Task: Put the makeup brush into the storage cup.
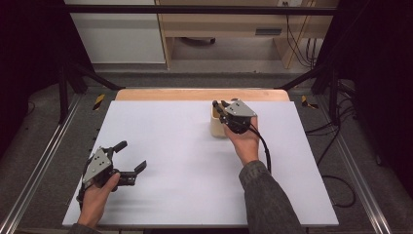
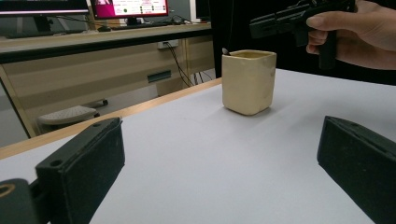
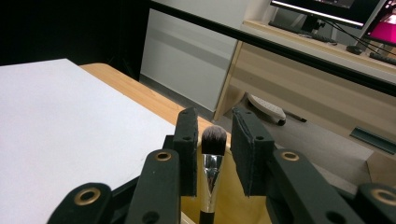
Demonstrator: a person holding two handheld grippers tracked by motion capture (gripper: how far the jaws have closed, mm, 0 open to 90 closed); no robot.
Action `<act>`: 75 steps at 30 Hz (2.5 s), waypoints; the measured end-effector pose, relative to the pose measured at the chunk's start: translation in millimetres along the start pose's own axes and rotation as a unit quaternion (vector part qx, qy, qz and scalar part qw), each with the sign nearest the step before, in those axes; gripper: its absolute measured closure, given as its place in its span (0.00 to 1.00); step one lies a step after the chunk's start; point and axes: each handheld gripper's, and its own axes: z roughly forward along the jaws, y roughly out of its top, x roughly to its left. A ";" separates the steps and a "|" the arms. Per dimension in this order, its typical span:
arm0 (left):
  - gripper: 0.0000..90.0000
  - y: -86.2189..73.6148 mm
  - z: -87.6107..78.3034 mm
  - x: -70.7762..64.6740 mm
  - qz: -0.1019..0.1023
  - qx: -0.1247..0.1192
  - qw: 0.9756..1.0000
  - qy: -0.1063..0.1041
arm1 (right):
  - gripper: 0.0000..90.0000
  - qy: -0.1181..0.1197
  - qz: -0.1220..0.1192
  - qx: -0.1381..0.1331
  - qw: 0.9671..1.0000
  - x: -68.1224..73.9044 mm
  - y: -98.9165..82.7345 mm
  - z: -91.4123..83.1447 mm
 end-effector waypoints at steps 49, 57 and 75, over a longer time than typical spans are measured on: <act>0.01 -0.6 1.6 -1.2 0.001 0.003 1.000 -0.003 | 0.22 -0.020 0.020 0.011 1.000 6.1 -4.3 -22.0; 0.01 -0.4 1.7 -1.6 0.001 0.002 1.000 -0.003 | 0.15 -0.020 0.015 0.019 1.000 8.5 -8.1 -28.6; 0.01 -0.4 1.4 -1.4 -0.001 -0.001 1.000 -0.002 | 0.05 0.023 0.032 0.044 0.998 16.1 -17.1 -39.3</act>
